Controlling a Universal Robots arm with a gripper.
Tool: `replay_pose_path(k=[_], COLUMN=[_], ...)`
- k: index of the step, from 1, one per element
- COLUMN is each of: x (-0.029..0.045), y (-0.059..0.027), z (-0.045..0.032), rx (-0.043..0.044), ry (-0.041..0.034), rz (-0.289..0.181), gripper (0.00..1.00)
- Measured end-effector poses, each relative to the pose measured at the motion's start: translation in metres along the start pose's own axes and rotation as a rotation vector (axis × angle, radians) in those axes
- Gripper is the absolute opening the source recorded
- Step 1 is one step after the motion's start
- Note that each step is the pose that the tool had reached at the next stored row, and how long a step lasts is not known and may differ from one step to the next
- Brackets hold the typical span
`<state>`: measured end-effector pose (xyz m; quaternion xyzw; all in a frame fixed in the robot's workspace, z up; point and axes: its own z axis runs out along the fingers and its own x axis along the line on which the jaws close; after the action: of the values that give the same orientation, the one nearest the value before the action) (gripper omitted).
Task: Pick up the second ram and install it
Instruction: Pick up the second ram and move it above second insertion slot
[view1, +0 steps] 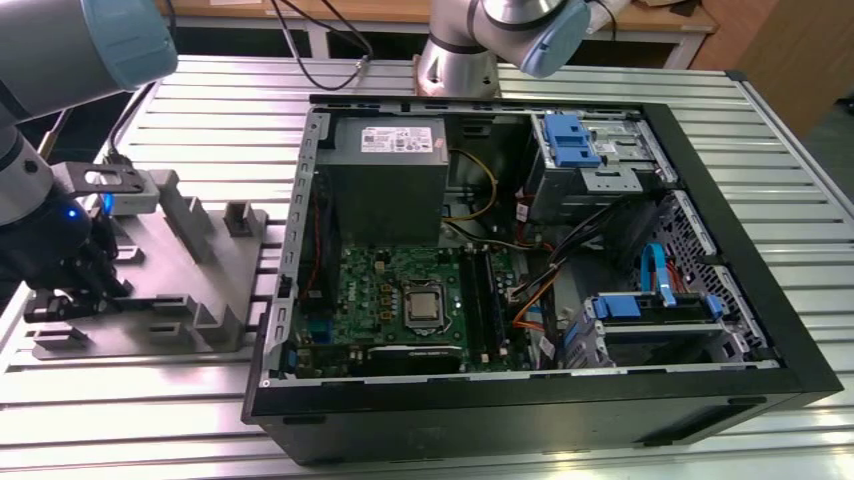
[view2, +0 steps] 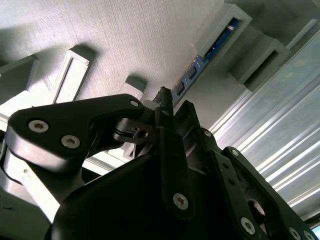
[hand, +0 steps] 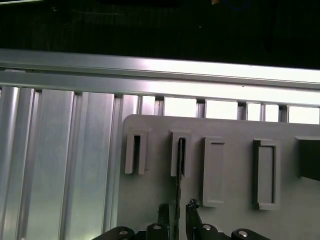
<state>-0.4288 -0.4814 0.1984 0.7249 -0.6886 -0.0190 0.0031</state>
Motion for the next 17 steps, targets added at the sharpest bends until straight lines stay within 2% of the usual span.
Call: replay_pose_path(k=[5,6,11,13,14,17], x=[-0.0003,-0.0004,-0.0007,-0.0008,-0.0009,-0.0010], y=[0.0000,0.0000,0.0000,0.0000,0.0000,-0.0001], z=[0.0000,0.0000,0.0000,-0.0001,0.0000,0.0000], rx=[-0.0001,-0.0001,-0.0001,-0.0002,-0.0001,-0.0001], ry=[0.0001,0.0001,0.0001,0.0001,0.0000,0.0001], rz=[0.000,0.000,0.000,0.000,0.000,0.000], gripper=[0.26,0.19,0.19,0.17,0.12,0.12])
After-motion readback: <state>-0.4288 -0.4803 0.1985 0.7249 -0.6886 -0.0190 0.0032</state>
